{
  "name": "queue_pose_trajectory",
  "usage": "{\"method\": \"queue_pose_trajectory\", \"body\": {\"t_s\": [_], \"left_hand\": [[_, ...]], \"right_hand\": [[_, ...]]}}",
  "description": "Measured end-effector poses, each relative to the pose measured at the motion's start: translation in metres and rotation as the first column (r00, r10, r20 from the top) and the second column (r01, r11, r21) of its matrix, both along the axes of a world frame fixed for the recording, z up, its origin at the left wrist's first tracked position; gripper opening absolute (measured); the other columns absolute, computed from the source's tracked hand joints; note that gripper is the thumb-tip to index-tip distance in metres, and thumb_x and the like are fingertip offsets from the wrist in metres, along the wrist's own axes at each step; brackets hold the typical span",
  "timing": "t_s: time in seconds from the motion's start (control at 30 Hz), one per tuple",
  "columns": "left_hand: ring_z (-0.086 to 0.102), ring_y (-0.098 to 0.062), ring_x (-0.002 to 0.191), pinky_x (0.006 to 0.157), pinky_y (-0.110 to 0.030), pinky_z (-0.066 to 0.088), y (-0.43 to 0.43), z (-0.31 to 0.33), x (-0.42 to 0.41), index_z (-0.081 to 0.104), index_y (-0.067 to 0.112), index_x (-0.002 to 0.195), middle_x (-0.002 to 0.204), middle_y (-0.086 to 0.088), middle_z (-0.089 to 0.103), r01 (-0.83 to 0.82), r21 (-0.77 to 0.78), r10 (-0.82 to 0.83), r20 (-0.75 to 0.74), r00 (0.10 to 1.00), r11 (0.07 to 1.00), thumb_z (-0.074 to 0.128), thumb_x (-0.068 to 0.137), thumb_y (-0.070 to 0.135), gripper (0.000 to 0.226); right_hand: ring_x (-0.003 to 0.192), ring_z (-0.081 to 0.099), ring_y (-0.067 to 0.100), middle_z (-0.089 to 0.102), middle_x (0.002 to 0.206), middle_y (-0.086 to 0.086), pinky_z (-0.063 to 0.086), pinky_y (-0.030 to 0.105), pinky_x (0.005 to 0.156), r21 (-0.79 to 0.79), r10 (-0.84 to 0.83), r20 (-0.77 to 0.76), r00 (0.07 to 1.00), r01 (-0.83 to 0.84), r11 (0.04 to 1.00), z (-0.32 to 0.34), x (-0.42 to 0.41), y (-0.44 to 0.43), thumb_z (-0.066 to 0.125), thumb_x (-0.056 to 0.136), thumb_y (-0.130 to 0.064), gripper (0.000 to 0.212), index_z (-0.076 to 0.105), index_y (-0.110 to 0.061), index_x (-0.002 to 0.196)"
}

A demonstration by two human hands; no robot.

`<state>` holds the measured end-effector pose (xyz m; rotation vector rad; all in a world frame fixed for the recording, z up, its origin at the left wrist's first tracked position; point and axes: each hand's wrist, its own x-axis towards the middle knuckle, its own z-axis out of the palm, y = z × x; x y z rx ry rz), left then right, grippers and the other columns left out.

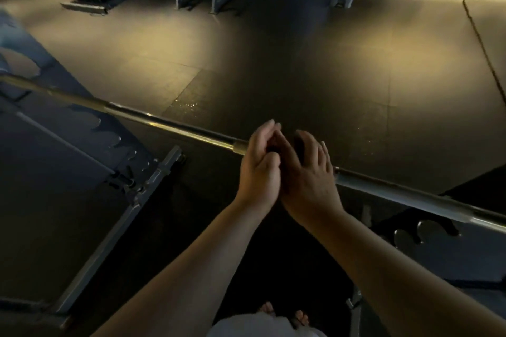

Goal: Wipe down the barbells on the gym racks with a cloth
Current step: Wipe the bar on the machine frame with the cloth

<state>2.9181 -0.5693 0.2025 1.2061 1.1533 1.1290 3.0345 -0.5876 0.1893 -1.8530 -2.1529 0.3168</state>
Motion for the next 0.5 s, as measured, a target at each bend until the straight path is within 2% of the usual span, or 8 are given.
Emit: {"method": "queue_pose_trajectory", "body": {"t_s": [0.03, 0.1, 0.13, 0.2, 0.27, 0.3, 0.4, 0.5], "left_hand": [[0.047, -0.003, 0.135, 0.116, -0.036, 0.041, 0.004, 0.001, -0.005, 0.046, 0.027, 0.147, 0.147, 0.007, 0.05, -0.028, 0.043, 0.032, -0.09, 0.995, 0.999, 0.043, 0.093, 0.0, 0.06], [0.049, -0.006, 0.134, 0.111, -0.039, 0.046, 0.017, 0.0, -0.018, 0.052, 0.038, 0.137, 0.143, 0.012, 0.052, 0.015, 0.108, 0.021, -0.322, 0.946, 0.994, 0.045, 0.094, 0.014, 0.049], [0.05, -0.008, 0.131, 0.108, -0.039, 0.049, 0.024, 0.001, -0.024, 0.054, 0.041, 0.132, 0.139, 0.011, 0.052, 0.072, 0.101, -0.024, -0.411, 0.911, 0.992, 0.045, 0.094, 0.021, 0.044], [0.054, -0.005, 0.123, 0.106, -0.036, 0.049, 0.035, 0.0, -0.031, 0.058, 0.032, 0.132, 0.133, 0.009, 0.057, 0.19, 0.061, -0.129, -0.533, 0.837, 0.98, 0.044, 0.098, 0.021, 0.038], [0.055, 0.001, 0.12, 0.108, -0.032, 0.047, 0.042, 0.0, -0.033, 0.061, 0.025, 0.133, 0.131, 0.011, 0.059, 0.278, 0.059, -0.191, -0.589, 0.785, 0.959, 0.045, 0.102, 0.017, 0.036], [0.055, 0.002, 0.12, 0.108, -0.031, 0.047, 0.045, 0.001, -0.033, 0.061, 0.025, 0.133, 0.131, 0.012, 0.06, 0.324, 0.062, -0.223, -0.603, 0.766, 0.944, 0.045, 0.103, 0.016, 0.035], [0.055, 0.001, 0.123, 0.108, -0.032, 0.048, 0.057, 0.003, -0.028, 0.059, 0.024, 0.135, 0.133, 0.011, 0.06, 0.499, 0.059, -0.338, -0.667, 0.664, 0.864, 0.045, 0.105, 0.019, 0.034], [0.06, 0.0, 0.116, 0.102, -0.032, 0.053, 0.065, 0.002, -0.026, 0.058, 0.023, 0.136, 0.126, 0.008, 0.064, 0.691, 0.049, -0.45, -0.725, 0.521, 0.721, 0.044, 0.107, 0.022, 0.032]], "right_hand": [[0.153, 0.016, 0.036, 0.01, 0.163, 0.012, 0.012, 0.049, 0.125, 0.022, -0.05, 0.043, 0.998, 0.049, 0.999, -0.003, -0.003, 0.003, 0.036, 0.091, -0.06, 0.078, 0.013, -0.036, 0.161], [0.143, 0.036, 0.036, 0.03, 0.154, 0.013, 0.026, 0.05, 0.121, 0.103, -0.124, 0.11, 0.986, 0.112, 0.988, -0.01, -0.004, 0.006, 0.035, 0.095, -0.06, 0.071, 0.031, -0.027, 0.157], [0.138, 0.043, 0.036, 0.037, 0.15, 0.014, 0.03, 0.051, 0.119, 0.16, -0.131, 0.138, 0.982, 0.108, 0.981, -0.016, -0.002, 0.005, 0.04, 0.097, -0.057, 0.066, 0.039, -0.024, 0.154], [0.131, 0.05, 0.037, 0.048, 0.142, 0.014, 0.03, 0.054, 0.119, 0.287, -0.136, 0.135, 0.982, 0.092, 0.953, -0.03, 0.007, -0.004, 0.058, 0.096, -0.047, 0.056, 0.051, -0.02, 0.145], [0.131, 0.049, 0.039, 0.052, 0.137, 0.014, 0.027, 0.057, 0.121, 0.391, -0.158, 0.109, 0.981, 0.104, 0.915, -0.046, 0.023, -0.015, 0.071, 0.092, -0.037, 0.053, 0.055, -0.019, 0.14], [0.133, 0.047, 0.04, 0.051, 0.137, 0.014, 0.025, 0.058, 0.122, 0.437, -0.177, 0.093, 0.98, 0.119, 0.892, -0.054, 0.032, -0.02, 0.071, 0.093, -0.035, 0.052, 0.054, -0.02, 0.14], [0.14, 0.036, 0.039, 0.048, 0.14, 0.012, 0.019, 0.058, 0.121, 0.532, -0.306, 0.011, 0.952, 0.253, 0.808, -0.066, 0.04, -0.024, 0.053, 0.098, -0.042, 0.045, 0.049, -0.023, 0.138], [0.143, 0.03, 0.04, 0.045, 0.143, 0.012, 0.027, 0.063, 0.118, 0.499, -0.445, -0.2, 0.873, 0.482, 0.72, -0.066, 0.0, -0.018, 0.044, 0.101, -0.035, 0.041, 0.048, -0.017, 0.138]]}}
